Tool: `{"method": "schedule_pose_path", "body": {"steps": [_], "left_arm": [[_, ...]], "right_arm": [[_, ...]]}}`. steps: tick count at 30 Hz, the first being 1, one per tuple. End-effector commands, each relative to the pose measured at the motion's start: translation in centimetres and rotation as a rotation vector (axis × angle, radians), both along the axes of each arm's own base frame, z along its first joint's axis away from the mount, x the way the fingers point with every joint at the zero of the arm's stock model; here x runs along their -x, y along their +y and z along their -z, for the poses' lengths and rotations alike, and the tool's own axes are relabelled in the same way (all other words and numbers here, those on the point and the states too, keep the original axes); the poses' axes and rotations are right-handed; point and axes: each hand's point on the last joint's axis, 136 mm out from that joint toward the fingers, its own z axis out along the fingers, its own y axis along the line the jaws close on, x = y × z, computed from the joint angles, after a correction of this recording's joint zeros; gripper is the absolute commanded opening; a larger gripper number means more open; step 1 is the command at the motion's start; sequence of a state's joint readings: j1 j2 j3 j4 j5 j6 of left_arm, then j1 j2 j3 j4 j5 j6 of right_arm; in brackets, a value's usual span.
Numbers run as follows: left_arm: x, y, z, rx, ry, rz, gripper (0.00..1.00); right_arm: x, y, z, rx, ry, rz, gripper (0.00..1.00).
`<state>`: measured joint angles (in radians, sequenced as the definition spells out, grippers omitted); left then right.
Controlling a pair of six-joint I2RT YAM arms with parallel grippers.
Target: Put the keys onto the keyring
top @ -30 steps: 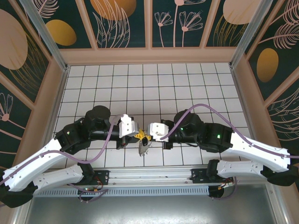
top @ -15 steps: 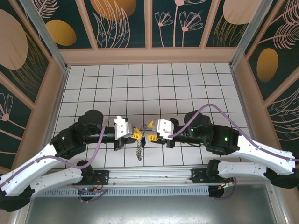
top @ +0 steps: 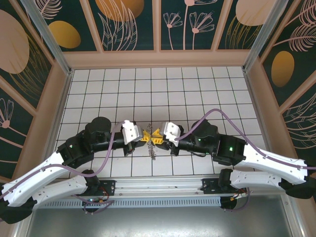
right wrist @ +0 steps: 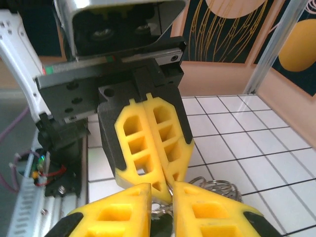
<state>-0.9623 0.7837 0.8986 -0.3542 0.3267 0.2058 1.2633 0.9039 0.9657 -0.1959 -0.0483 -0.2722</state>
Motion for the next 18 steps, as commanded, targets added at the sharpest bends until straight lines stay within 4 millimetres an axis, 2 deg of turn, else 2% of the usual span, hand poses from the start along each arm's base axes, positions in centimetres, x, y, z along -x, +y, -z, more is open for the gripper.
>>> {"method": "schedule_pose_path", "body": {"steps": [1,9,18], "left_arm": [[-0.2,0.0,-1.8,0.062,-0.052,-0.015,0.00],[-0.1,0.1,-2.0,0.072,-0.059,-0.014,0.00],[0.0,0.2,-2.1,0.074,-0.062,-0.012,0.00]], "right_arm": [[-0.1,0.4,-1.2,-0.102,0.086,0.027,0.20],[-1.0,1.0,0.6,-0.050,0.132,0.079,0.20],[-1.4,0.4,0.9,-0.041,0.132,0.109,0.15]]}}
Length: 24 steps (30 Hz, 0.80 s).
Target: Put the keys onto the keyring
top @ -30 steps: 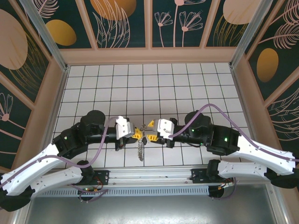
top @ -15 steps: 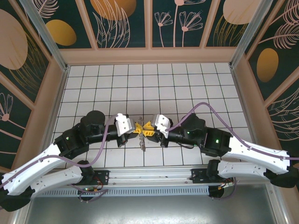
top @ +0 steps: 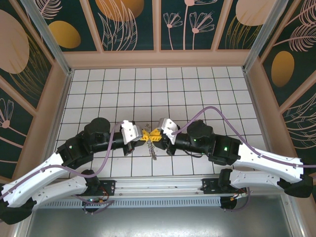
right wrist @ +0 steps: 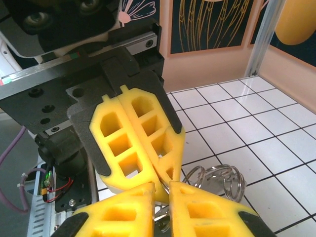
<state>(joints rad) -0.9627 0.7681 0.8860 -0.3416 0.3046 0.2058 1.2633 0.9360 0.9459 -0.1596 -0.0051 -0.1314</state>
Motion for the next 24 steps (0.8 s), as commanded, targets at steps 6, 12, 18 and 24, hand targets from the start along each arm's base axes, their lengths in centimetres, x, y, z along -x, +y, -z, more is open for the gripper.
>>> {"method": "schedule_pose_path", "body": {"steps": [6,12,18,24], "left_arm": [[0.6,0.2,-2.7,0.090,-0.056,0.017,0.00],[0.9,0.3,-3.2,0.104,-0.055,0.029,0.00],[1.0,0.2,-3.6,0.109,-0.057,0.037,0.00],[1.1,0.2,-3.4,0.103,-0.050,0.041,0.00]], "right_arm": [[-0.6,-1.2,0.5,0.000,0.012,0.067,0.15],[-0.7,-1.5,1.1,0.006,0.017,0.068,0.13],[-0.6,-1.1,1.0,0.003,0.005,0.047,0.11],[-0.7,-0.8,1.3,0.011,-0.004,0.037,0.06]]}}
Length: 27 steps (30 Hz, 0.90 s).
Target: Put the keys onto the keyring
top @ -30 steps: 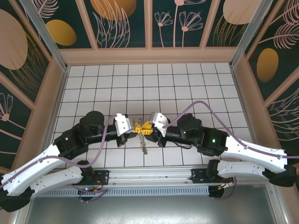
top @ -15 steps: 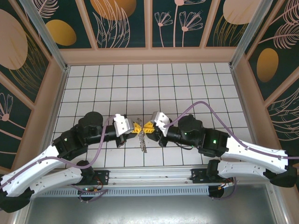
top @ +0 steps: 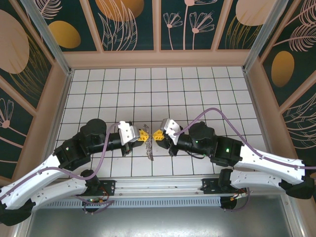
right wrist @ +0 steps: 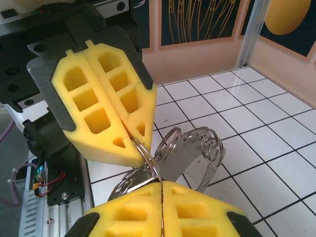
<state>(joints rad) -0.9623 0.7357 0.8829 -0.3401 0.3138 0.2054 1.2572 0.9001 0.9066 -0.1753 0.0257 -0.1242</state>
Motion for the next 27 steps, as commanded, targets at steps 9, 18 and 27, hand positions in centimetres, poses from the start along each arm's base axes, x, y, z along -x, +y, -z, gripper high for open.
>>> {"method": "schedule_pose_path", "body": {"steps": [9,18,27], "left_arm": [[0.8,-0.3,-3.1,0.098,-0.044,0.042,0.00],[1.2,-0.3,-3.2,0.109,-0.037,0.058,0.00],[1.0,-0.3,-2.9,0.116,-0.035,0.050,0.00]], "right_arm": [[0.2,0.5,1.4,0.033,0.008,-0.051,0.00],[-0.6,1.0,3.2,0.097,0.043,-0.044,0.00],[0.1,0.3,2.4,0.060,0.033,-0.066,0.00]]}}
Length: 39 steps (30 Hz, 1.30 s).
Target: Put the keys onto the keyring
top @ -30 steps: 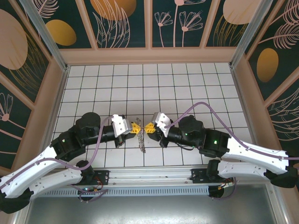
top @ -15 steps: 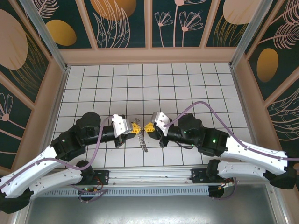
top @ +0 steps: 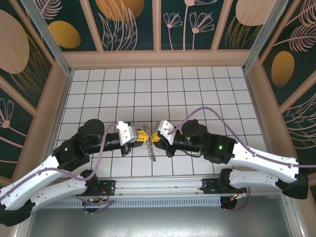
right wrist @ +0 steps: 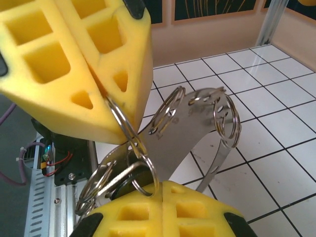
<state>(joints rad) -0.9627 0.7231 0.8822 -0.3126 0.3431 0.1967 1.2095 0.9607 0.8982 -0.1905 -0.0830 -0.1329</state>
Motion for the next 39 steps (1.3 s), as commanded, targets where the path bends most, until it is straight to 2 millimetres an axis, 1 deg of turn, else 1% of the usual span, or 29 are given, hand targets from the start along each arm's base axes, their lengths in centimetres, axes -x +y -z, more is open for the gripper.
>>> {"method": "schedule_pose_path", "body": {"steps": [1,2,3,5,7,9,12,16,19,22,27,31,39], "left_arm": [[0.4,-0.2,-1.8,0.076,-0.025,0.022,0.00],[0.5,-0.2,-1.9,0.079,-0.026,0.024,0.00],[0.5,-0.1,-1.8,0.079,-0.027,0.023,0.00],[0.6,-0.1,-1.9,0.080,-0.026,0.026,0.00],[0.8,-0.1,-1.9,0.079,-0.024,0.038,0.00],[1.2,-0.2,-1.9,0.078,-0.018,0.060,0.00],[1.8,-0.5,-1.6,0.073,0.000,0.102,0.00],[2.4,-0.8,-1.8,0.083,0.017,0.140,0.00],[2.9,-0.7,-2.3,0.102,0.022,0.161,0.00],[3.4,-0.6,-2.5,0.110,0.028,0.184,0.00],[3.6,-0.7,-2.3,0.109,0.038,0.198,0.00],[3.7,-0.7,-2.3,0.110,0.040,0.203,0.00],[3.9,-0.7,-2.7,0.124,0.037,0.213,0.00]], "right_arm": [[0.1,-1.2,-0.5,-0.016,-0.022,0.006,0.00],[0.0,-1.7,-0.7,-0.022,-0.026,0.025,0.00],[-0.2,-2.2,-0.8,-0.023,-0.033,0.047,0.02],[-0.9,-3.6,-1.0,-0.015,-0.055,0.111,0.12],[-1.5,-4.8,-1.2,0.001,-0.073,0.165,0.18],[-0.9,-5.1,-1.9,-0.013,-0.092,0.143,0.21],[1.0,-4.5,-3.1,-0.066,-0.141,0.043,0.25],[2.9,-2.7,-3.4,-0.095,-0.207,-0.068,0.28],[3.8,-1.8,-3.7,-0.116,-0.251,-0.116,0.30],[4.1,-1.6,-4.3,-0.148,-0.284,-0.134,0.34],[4.2,-1.5,-5.1,-0.184,-0.314,-0.138,0.33],[4.3,-1.2,-5.3,-0.202,-0.321,-0.145,0.31],[4.1,-0.3,-4.6,-0.173,-0.306,-0.152,0.21]]}}
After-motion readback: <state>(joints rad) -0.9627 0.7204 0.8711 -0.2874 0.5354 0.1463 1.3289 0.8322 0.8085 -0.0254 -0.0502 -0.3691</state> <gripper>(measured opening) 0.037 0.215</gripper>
